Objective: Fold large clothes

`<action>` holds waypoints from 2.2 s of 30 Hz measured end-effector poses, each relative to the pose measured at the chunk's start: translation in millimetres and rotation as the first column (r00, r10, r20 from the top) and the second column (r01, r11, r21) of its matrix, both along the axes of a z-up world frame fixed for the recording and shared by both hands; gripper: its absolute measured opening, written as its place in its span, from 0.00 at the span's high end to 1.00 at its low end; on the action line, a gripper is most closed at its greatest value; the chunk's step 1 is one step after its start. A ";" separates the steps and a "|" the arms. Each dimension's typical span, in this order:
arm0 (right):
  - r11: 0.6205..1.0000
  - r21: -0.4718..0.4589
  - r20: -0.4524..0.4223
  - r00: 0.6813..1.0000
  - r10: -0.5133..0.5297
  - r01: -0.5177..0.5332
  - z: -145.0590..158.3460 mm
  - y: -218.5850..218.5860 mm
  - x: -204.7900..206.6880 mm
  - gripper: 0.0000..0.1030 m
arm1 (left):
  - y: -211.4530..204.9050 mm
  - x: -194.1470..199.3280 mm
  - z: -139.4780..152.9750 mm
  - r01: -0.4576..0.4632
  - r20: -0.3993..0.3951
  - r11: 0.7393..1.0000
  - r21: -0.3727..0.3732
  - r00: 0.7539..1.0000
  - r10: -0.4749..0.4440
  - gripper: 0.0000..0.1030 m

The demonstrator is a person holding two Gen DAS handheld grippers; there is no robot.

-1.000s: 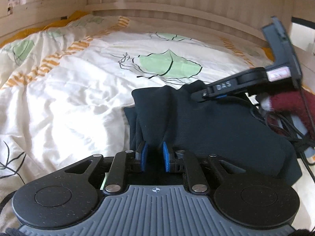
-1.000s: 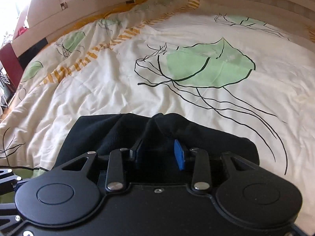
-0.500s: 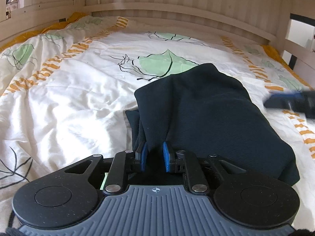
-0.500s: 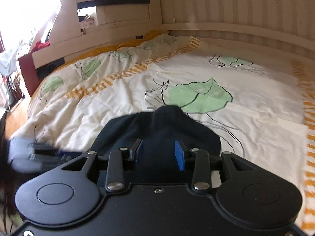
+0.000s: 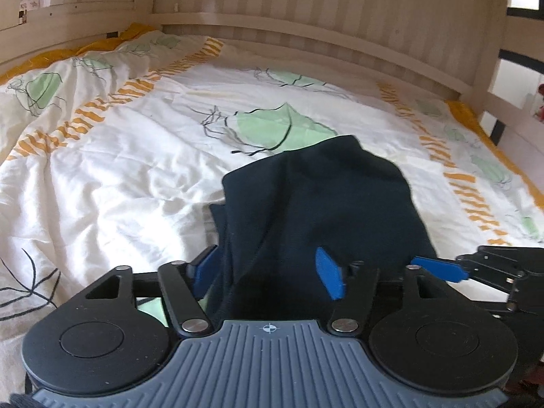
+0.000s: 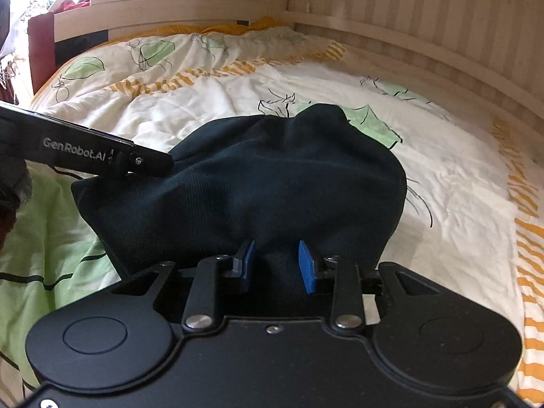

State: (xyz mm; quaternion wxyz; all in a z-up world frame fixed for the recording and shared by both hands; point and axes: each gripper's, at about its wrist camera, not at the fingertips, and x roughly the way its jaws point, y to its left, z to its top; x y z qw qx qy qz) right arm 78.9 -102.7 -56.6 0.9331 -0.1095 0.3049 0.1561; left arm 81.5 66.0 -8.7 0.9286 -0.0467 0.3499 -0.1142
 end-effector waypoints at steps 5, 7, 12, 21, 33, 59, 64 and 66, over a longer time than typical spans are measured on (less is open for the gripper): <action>0.997 0.058 0.016 0.999 -0.045 0.044 12.8 -8.6 -11.4 0.57 | -1.8 -12.1 11.8 0.023 0.020 1.000 0.014 1.000 -0.023 0.17; 0.994 0.088 0.034 0.997 -0.074 0.071 18.9 -12.7 -20.1 0.42 | -3.0 -16.3 15.6 0.006 0.022 0.999 0.043 1.000 -0.007 0.05; 0.970 0.208 0.057 0.988 -0.140 0.125 34.5 -25.5 -48.5 0.14 | -0.3 -28.8 27.0 -0.042 0.053 0.998 0.050 0.998 0.040 0.00; 0.927 0.292 0.018 0.968 -0.250 0.235 48.2 -29.0 -72.7 0.01 | -9.8 -47.1 40.2 -0.071 0.044 0.991 0.116 0.997 0.066 0.00; 0.882 0.305 -0.052 0.931 -0.362 0.360 55.5 -44.8 -96.6 0.00 | -27.8 -66.2 44.4 -0.046 -0.025 0.987 0.157 0.998 0.050 0.00; 0.854 0.253 -0.150 0.890 -0.430 0.455 51.0 -50.4 -111.9 0.01 | -32.1 -78.4 38.3 -0.046 -0.130 0.978 0.201 0.989 0.073 0.01; 0.854 0.240 -0.167 0.886 -0.433 0.462 47.2 -48.7 -110.2 0.01 | -32.5 -79.3 37.3 -0.039 -0.143 0.980 0.194 0.987 0.067 0.01; 0.854 0.234 -0.171 0.884 -0.434 0.465 46.2 -47.4 -109.3 0.01 | -31.9 -79.0 36.3 -0.036 -0.148 0.981 0.191 0.987 0.065 0.01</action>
